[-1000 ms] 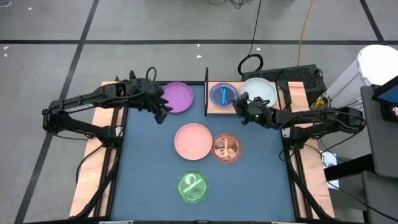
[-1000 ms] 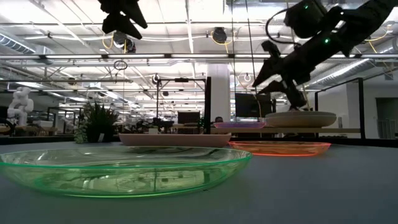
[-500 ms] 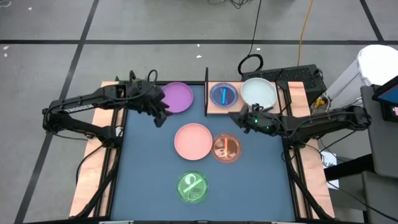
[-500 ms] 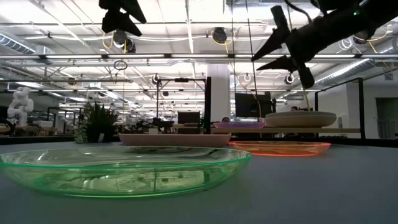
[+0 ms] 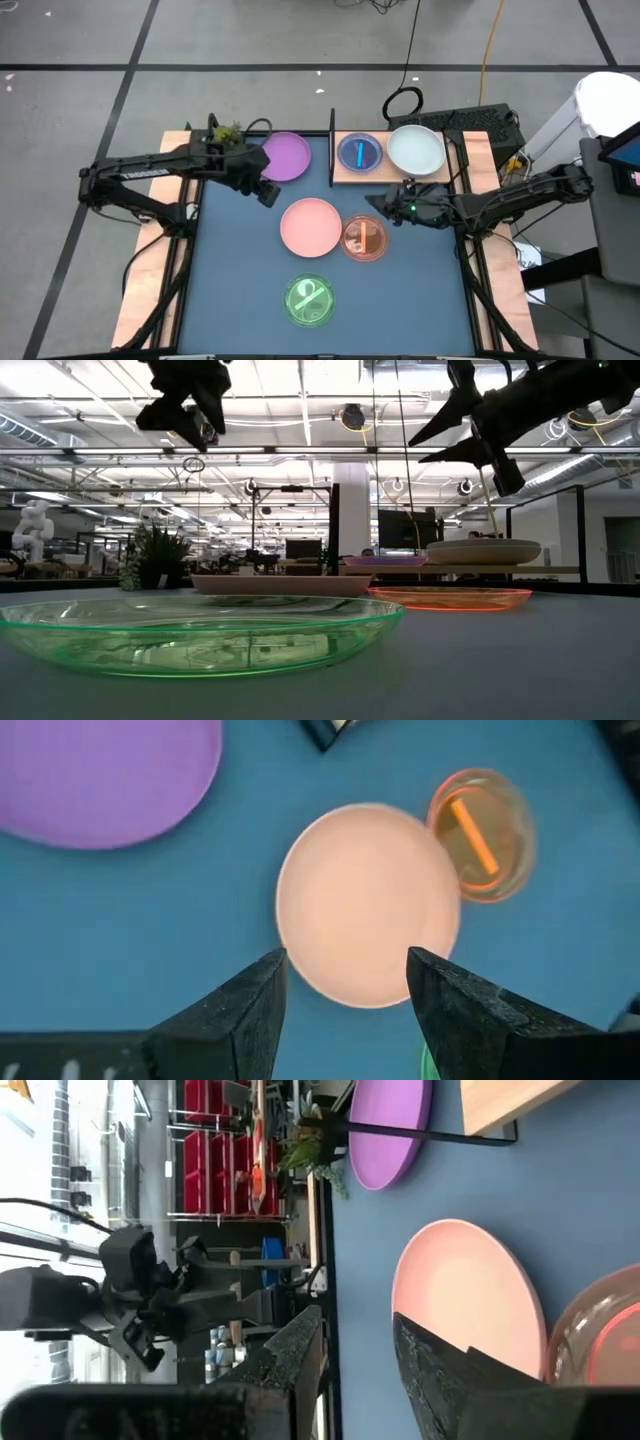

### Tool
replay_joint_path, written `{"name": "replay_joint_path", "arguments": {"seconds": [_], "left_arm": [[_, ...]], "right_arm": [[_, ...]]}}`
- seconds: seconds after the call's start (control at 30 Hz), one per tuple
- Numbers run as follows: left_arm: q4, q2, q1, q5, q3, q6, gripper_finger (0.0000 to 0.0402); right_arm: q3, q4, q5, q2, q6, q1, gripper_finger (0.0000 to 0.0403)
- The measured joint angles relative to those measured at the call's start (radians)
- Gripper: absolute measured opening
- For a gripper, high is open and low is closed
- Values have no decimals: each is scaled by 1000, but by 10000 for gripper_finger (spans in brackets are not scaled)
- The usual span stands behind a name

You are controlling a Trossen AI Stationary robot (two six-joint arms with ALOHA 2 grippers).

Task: Place and stack plates onto a shelf
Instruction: Stack the light brown plate on the light blue plate on the shelf

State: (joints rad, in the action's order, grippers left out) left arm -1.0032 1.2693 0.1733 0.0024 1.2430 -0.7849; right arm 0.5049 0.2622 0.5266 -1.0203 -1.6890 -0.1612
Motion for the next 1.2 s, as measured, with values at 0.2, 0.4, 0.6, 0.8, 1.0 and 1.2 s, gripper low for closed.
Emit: {"name": "replay_joint_path", "arguments": {"seconds": [0.2,0.4,0.6,0.8,1.0,1.2], "left_arm": [[-12,75,-33,-3,0,-56,209],[-31,154,-46,22,2,-103,209],[-9,249,-38,56,1,0,209],[18,352,-38,69,2,60,209],[15,425,-37,68,2,142,209],[49,471,3,68,0,212,209]], "right_arm": [[0,0,-2,0,8,-6,112],[0,-11,-4,0,8,-6,112],[0,-41,-7,0,8,-6,112],[0,-49,-7,0,12,-5,112],[0,-46,-12,0,18,-22,112],[0,-58,-13,0,18,-52,112]]}}
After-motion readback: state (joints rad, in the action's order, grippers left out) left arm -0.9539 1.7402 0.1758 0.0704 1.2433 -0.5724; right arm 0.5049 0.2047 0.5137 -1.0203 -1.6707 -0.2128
